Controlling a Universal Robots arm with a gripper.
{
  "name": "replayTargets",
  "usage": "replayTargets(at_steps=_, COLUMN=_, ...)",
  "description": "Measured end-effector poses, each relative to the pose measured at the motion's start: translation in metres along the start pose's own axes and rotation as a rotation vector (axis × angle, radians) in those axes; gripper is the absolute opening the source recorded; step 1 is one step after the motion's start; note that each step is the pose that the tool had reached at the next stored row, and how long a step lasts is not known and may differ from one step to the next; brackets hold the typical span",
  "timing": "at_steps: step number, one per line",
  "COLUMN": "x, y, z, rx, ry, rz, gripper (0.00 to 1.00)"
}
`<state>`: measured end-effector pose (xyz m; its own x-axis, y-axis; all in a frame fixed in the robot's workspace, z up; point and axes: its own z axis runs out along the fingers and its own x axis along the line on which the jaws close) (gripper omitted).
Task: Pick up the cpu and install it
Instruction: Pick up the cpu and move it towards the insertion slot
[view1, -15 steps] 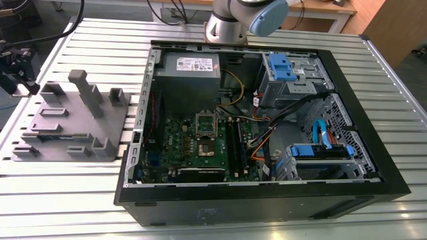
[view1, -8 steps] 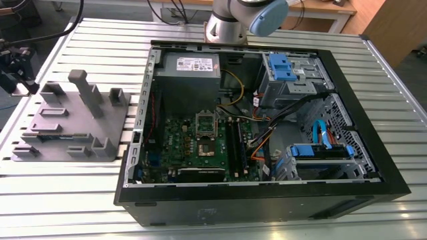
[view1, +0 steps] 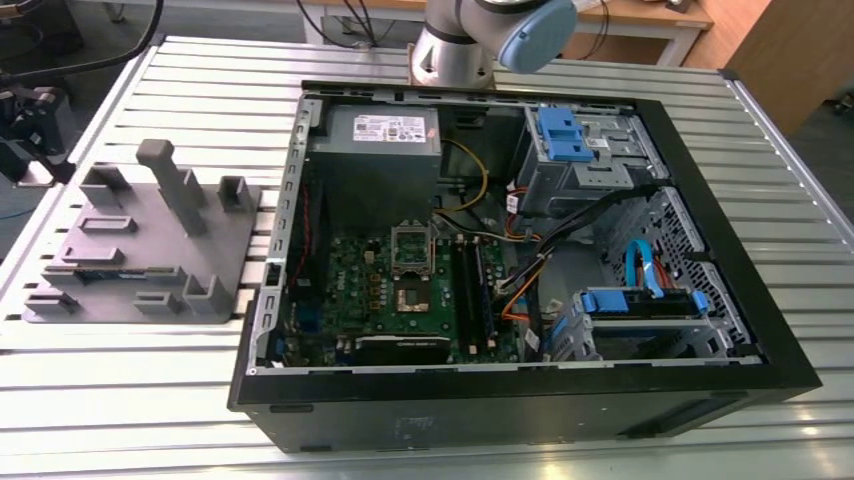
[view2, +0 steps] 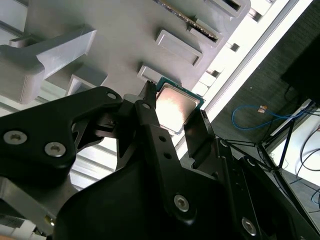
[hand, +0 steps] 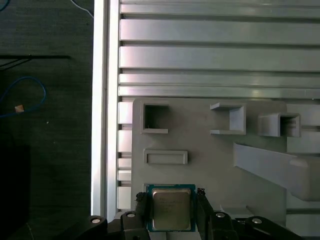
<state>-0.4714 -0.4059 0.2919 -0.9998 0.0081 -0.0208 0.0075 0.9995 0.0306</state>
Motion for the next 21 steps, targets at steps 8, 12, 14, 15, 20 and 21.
replayTargets(at_steps=8, x=-0.0001, y=0.0001, z=-0.0032, rx=0.0002, ry=0.0002, rz=0.000, gripper=0.47)
replayTargets(at_steps=12, x=-0.0001, y=0.0001, z=-0.0034, rx=0.0003, ry=0.0003, rz=0.000, gripper=0.47)
replayTargets(at_steps=14, x=0.0000, y=0.0001, z=-0.0046, rx=0.0005, ry=0.0007, rz=0.000, gripper=0.47)
replayTargets(at_steps=15, x=-0.0001, y=0.0001, z=-0.0051, rx=0.0003, ry=0.0005, rz=0.000, gripper=0.47)
replayTargets(at_steps=20, x=-0.0003, y=0.0004, z=-0.0131, rx=0.0002, ry=0.0002, rz=0.000, gripper=0.47)
replayTargets(at_steps=21, x=-0.0003, y=0.0005, z=-0.0148, rx=0.0002, ry=0.0002, rz=0.000, gripper=0.47)
